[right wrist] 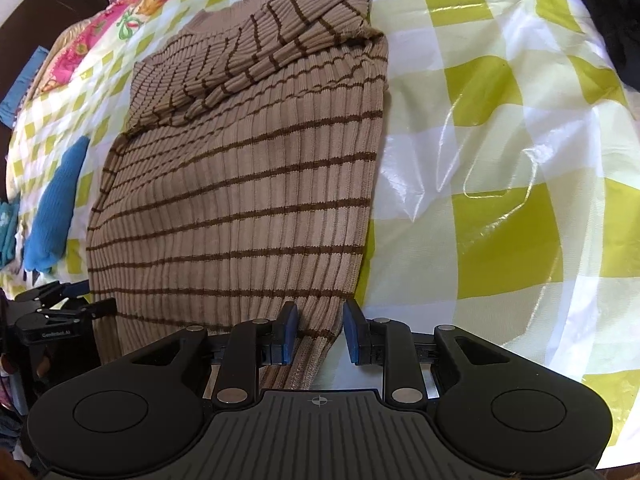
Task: Fold small clothes
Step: 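Move both tools to the sweater hem, then grasp the hem with the right tool while the left tool grasps the hem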
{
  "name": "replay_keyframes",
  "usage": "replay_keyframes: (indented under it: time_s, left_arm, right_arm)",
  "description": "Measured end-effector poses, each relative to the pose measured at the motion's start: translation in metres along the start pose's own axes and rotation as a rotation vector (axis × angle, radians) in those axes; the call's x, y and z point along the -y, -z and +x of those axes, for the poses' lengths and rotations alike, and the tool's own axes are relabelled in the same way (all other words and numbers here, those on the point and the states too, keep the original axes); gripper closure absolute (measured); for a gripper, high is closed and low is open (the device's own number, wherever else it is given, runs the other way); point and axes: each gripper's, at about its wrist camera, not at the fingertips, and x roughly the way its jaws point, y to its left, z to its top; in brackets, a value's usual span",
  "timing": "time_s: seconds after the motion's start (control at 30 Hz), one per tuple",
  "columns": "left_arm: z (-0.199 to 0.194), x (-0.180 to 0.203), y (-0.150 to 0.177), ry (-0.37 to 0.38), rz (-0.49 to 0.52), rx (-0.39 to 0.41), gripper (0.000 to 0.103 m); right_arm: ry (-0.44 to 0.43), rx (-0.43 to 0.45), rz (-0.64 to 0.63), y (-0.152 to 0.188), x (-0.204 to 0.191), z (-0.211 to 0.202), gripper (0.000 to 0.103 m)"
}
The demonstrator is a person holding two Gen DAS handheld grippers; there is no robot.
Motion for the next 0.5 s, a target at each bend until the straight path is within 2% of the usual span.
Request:
replay_keyframes:
  time_s: [0.2,0.27,0.3,0.37,0.5]
  left_arm:
    - [-0.002,-0.002,0.001,0.002,-0.002,0.001,0.023]
    - [-0.003,-0.004,0.001,-0.001,-0.006,0.001,0.032]
    - [-0.004,-0.006,0.001,-0.003,-0.012,0.001,0.035]
    - [-0.006,-0.012,0.001,-0.006,-0.032,0.002,0.048]
    - [-0.011,-0.019,0.001,0.008,-0.064,0.003,0.052]
  right_arm:
    - [-0.069,-0.072,0.059,-0.009,0.004,0.008,0.076]
    - [-0.091,-0.085,0.067,-0.010,0.002,0.012,0.076]
    - [-0.105,-0.086,0.066,-0.010,0.001,0.012,0.080]
    - [-0.152,-0.076,0.088,-0.009,0.001,0.012,0.091]
    - [-0.180,-0.038,0.106,-0.004,0.003,0.007,0.092]
